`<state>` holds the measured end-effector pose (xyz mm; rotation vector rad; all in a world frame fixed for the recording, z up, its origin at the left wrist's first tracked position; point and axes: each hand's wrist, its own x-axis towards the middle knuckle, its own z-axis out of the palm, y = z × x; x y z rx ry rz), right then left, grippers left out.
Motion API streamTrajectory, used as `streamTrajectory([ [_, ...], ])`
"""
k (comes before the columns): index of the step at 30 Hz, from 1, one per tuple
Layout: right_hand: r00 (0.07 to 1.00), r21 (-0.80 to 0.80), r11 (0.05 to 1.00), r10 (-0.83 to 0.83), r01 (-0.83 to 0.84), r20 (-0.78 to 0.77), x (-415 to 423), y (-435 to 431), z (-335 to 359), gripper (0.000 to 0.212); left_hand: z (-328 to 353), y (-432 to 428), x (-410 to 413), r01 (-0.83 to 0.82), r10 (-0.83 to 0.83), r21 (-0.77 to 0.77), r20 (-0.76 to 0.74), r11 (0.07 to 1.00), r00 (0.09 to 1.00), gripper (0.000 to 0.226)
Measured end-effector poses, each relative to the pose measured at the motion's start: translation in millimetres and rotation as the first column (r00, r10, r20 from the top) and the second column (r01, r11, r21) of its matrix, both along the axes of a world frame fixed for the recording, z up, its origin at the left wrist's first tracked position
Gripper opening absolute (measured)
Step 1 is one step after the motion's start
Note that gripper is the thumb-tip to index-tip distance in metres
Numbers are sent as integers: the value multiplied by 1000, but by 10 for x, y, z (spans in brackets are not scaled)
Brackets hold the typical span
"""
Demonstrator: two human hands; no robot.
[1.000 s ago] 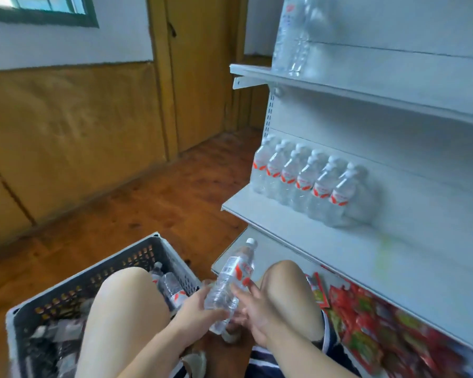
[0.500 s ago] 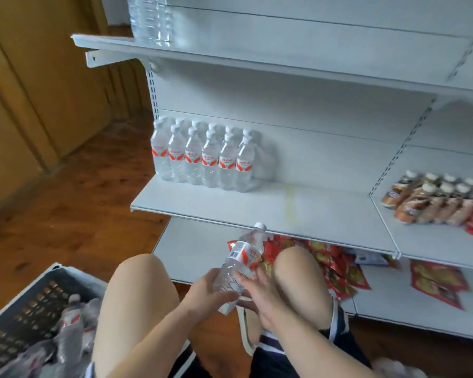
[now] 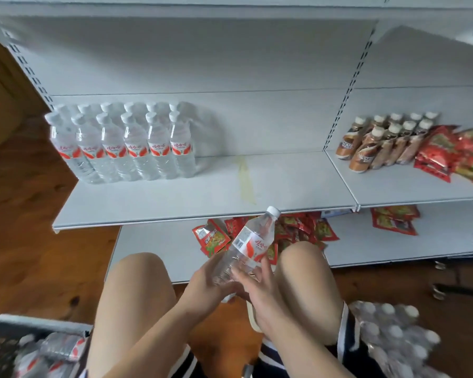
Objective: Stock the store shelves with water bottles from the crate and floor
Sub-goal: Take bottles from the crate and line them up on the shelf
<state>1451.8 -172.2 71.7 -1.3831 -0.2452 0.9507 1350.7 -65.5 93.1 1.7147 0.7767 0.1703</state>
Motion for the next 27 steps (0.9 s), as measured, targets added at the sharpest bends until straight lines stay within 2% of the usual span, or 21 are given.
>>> streamTrajectory([
  [5,994,-24,997,78,-77,75,-112,247,-50,52,-141,210,-191,-71,71,-28,-4,997,997,61],
  [10,976,-66,995,87,-75,201,-54,623,-96,62,-170,474,-200,-138,136,59,34,989,990,61],
  [14,952,-92,995,62,-36,300,84,935,-61,83,-110,804,-54,-135,129,129,60,982,990,65],
  [15,947,-77,997,46,-23,317,134,1014,-40,82,-78,887,4,-134,124,161,72,978,990,66],
  [18,933,-35,999,13,0,359,332,1254,39,62,-11,1175,193,-144,123,251,99,957,987,74],
  [21,904,-66,998,22,7,427,612,1554,113,62,6,1484,390,-126,94,347,107,929,990,77],
  [24,814,-108,993,22,51,580,937,1826,191,61,-119,1809,511,-51,66,518,-11,854,998,78],
  [27,728,-149,987,61,57,683,1259,2057,169,68,-399,2133,463,73,139,602,-298,795,945,78],
])
